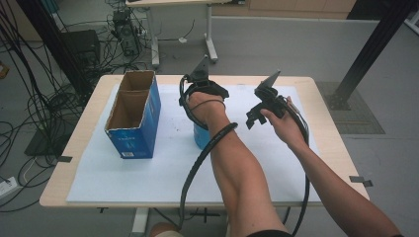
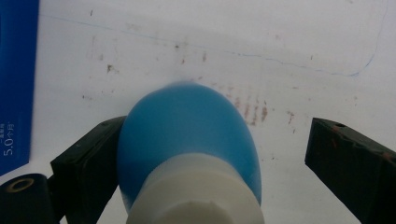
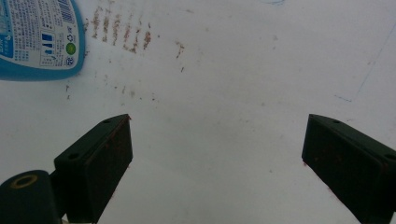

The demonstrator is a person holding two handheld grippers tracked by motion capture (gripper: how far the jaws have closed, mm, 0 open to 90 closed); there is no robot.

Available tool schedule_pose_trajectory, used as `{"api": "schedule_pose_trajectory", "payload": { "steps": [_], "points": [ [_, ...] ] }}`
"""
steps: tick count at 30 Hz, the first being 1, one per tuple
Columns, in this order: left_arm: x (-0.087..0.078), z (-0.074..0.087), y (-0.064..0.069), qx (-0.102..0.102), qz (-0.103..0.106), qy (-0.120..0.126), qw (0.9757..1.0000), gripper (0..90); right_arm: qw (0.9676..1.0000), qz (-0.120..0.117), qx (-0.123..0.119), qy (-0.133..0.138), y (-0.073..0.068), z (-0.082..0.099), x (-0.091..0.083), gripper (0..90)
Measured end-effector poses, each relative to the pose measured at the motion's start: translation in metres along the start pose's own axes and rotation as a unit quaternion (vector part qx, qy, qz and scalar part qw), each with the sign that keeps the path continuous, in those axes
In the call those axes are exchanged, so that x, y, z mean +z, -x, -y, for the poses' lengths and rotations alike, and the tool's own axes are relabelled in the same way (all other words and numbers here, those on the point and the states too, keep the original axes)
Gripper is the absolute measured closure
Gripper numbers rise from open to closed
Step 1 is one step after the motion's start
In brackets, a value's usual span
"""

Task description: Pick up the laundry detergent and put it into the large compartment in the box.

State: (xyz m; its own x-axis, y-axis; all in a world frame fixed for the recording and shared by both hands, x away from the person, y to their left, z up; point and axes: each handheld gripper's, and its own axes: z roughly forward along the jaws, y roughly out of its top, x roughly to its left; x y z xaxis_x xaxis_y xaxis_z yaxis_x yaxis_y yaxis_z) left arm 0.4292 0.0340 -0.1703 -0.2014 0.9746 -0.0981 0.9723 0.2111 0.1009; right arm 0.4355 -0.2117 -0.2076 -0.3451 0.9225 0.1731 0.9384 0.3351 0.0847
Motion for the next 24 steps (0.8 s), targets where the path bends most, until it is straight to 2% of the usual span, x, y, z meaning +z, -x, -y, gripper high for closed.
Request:
{"api": "schedule_pose_trajectory", "payload": {
  "steps": [6, 11, 16, 24],
  "points": [
    [-0.0006, 0.0020, -0.0005, 0.000, -0.003, 0.005, 1.0000, 10.0, 1.0000, 0.000, -0.003, 0.000, -0.0010, -0.0003, 0.0004, 8.4],
    [-0.0013, 0.0040, 0.0005, 0.005, -0.007, 0.009, 0.9999, 16.3, 1.0000, 0.000, -0.004, 0.000, -0.0016, -0.0008, 0.0012, 8.4],
    [-0.0021, 0.0054, 0.0046, 0.002, -0.021, 0.012, 0.9997, 23.5, 1.0000, 0.000, -0.004, -0.001, -0.0020, -0.0016, 0.0016, 8.4],
    [-0.0039, 0.0054, 0.0043, -0.007, -0.030, 0.013, 0.9995, 34.1, 1.0000, 0.000, -0.005, -0.001, -0.0042, -0.0026, 0.0025, 8.3]
  ]
}}
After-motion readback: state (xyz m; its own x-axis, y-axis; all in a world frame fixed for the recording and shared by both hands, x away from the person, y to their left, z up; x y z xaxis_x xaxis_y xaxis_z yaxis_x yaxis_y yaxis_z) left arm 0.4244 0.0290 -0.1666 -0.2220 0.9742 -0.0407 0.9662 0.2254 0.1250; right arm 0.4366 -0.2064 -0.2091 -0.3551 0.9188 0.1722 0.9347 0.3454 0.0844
